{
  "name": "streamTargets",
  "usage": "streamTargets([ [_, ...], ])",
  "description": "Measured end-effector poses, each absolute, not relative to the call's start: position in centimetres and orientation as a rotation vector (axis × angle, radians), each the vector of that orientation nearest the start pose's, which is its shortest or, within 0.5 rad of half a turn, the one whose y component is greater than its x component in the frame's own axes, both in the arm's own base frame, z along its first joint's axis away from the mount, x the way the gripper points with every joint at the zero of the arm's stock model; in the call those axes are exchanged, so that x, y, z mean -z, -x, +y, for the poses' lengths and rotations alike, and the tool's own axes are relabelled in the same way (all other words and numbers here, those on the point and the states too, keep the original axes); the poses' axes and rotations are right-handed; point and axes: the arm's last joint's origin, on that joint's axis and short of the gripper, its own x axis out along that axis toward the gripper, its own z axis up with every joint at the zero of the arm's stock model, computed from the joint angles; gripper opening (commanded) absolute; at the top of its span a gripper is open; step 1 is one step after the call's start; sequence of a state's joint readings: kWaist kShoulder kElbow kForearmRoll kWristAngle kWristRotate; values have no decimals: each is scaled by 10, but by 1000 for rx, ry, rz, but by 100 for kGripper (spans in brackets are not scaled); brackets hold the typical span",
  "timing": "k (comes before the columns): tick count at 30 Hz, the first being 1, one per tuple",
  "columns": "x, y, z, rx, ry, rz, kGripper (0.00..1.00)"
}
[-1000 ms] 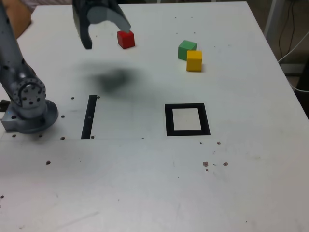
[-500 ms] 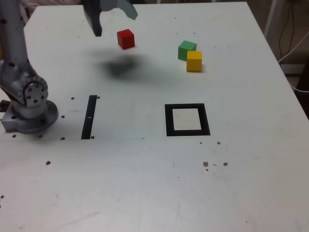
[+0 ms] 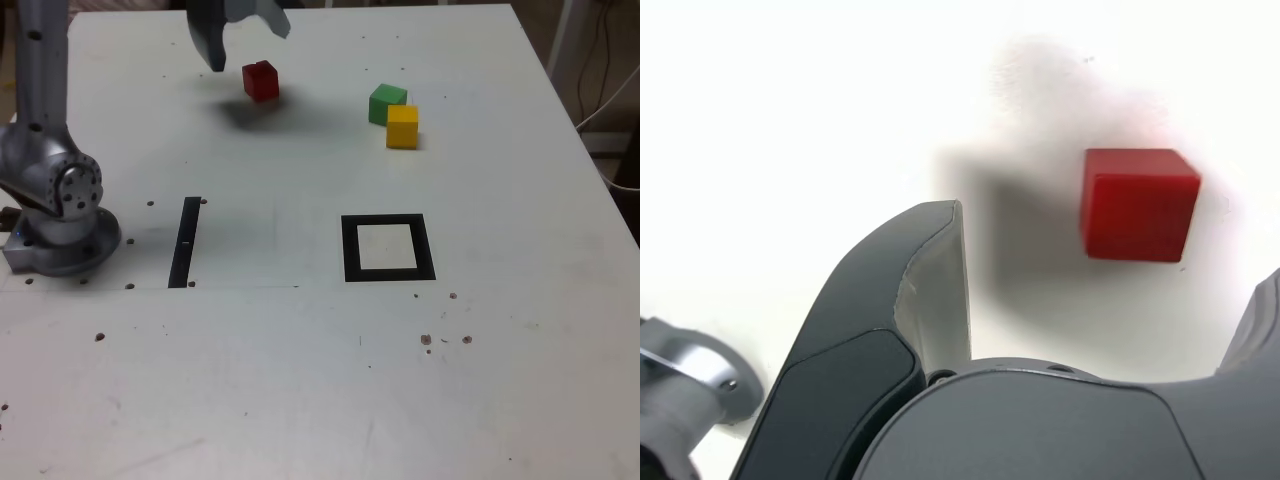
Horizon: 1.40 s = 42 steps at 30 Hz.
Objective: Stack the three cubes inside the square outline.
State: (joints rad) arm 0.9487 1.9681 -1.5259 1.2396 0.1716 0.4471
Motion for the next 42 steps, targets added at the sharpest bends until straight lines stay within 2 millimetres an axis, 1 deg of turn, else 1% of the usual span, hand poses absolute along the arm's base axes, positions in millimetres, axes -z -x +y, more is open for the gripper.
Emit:
streamTargets([
  [4,-250,-196,294,-447,354,1706,98],
  [10,-242,-193,301,-460,370,1704,95],
  [15,-233,-195,304,-446,385,1721,91],
  [20,-229,-197,307,-431,389,1726,84],
  [30,-223,-203,313,-385,401,1705,76],
  [34,-219,-204,314,-371,399,1703,75],
  [42,-213,-206,316,-355,403,1714,68],
])
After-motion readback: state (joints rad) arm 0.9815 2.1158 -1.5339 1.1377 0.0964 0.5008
